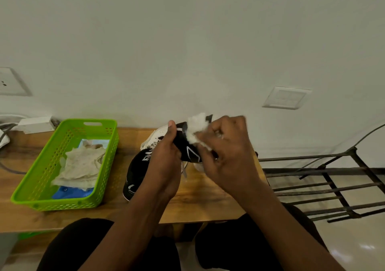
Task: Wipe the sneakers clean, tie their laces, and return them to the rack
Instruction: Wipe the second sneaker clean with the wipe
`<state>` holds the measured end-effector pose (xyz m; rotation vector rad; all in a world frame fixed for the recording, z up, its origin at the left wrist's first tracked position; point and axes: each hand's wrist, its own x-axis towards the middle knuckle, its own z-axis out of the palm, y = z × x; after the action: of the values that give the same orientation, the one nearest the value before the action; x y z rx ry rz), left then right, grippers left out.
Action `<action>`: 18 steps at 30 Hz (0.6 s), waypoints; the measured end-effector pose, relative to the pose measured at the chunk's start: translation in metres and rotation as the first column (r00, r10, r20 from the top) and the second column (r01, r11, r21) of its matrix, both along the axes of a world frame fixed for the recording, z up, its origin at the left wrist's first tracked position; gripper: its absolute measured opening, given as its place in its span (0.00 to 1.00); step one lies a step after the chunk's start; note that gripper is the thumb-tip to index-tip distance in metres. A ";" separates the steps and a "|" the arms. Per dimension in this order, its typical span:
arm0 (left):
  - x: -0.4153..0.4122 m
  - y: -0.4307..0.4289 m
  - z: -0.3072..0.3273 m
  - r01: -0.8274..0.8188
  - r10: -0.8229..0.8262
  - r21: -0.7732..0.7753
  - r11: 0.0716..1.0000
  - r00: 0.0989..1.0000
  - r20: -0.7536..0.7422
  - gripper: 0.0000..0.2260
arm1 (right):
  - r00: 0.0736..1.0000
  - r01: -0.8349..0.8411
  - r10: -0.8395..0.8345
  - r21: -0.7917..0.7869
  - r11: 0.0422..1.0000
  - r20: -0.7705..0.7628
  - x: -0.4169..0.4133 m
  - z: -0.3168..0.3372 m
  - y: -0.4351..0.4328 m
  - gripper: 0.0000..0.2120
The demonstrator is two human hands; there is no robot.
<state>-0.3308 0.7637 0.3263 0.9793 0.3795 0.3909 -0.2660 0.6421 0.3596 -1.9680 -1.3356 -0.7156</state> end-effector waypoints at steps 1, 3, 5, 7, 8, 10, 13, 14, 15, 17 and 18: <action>0.000 0.001 0.000 0.018 -0.018 -0.031 0.999 1.000 0.009 0.24 | 0.998 0.002 0.003 -0.067 0.998 0.067 -0.003 -0.006 0.002 0.08; -0.001 0.005 0.000 0.038 -0.037 -0.079 0.996 0.999 0.021 0.26 | 0.987 0.037 -0.013 -0.150 0.988 0.162 -0.004 -0.014 0.007 0.07; -0.003 0.005 0.004 0.036 -0.034 -0.070 0.997 0.999 0.034 0.28 | 0.981 0.076 -0.058 -0.097 0.992 0.184 0.001 -0.009 0.014 0.06; -0.005 0.000 0.010 0.058 -0.054 -0.069 0.996 0.997 0.058 0.31 | 0.983 0.099 -0.098 -0.004 0.995 0.157 0.007 0.001 0.022 0.06; -0.007 -0.002 0.011 0.076 -0.070 -0.079 0.994 0.995 0.071 0.32 | 0.985 0.103 -0.104 0.015 0.995 0.139 0.008 0.006 0.026 0.07; -0.008 -0.002 0.012 0.092 -0.079 -0.141 0.986 0.992 0.095 0.33 | 0.988 0.087 -0.085 -0.011 0.996 0.130 0.005 0.004 0.030 0.09; -0.012 0.012 0.015 0.119 -0.099 -0.210 0.971 0.990 0.104 0.28 | 0.966 -0.018 0.048 -0.119 0.993 0.256 0.002 -0.020 0.025 0.11; -0.014 0.018 0.016 0.148 -0.126 -0.234 0.961 0.986 0.107 0.26 | 0.947 -0.059 0.104 -0.155 0.986 0.303 0.005 -0.027 0.020 0.11; -0.015 0.023 0.017 0.170 -0.149 -0.260 0.951 0.984 0.099 0.25 | 0.926 -0.088 0.148 -0.184 0.979 0.348 0.009 -0.033 0.016 0.10; -0.016 0.026 0.015 0.178 -0.168 -0.291 0.940 0.984 0.060 0.23 | 0.896 -0.104 0.185 -0.214 0.971 0.404 0.014 -0.039 0.011 0.10; -0.015 0.025 0.014 0.172 -0.168 -0.291 0.941 0.985 0.039 0.23 | 0.891 -0.097 0.179 -0.211 0.973 0.416 0.015 -0.039 0.010 0.11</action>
<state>-0.3462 0.7888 0.3402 0.7114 0.3264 0.1772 -0.2513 0.6524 0.3205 -1.8930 -1.8476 -1.0347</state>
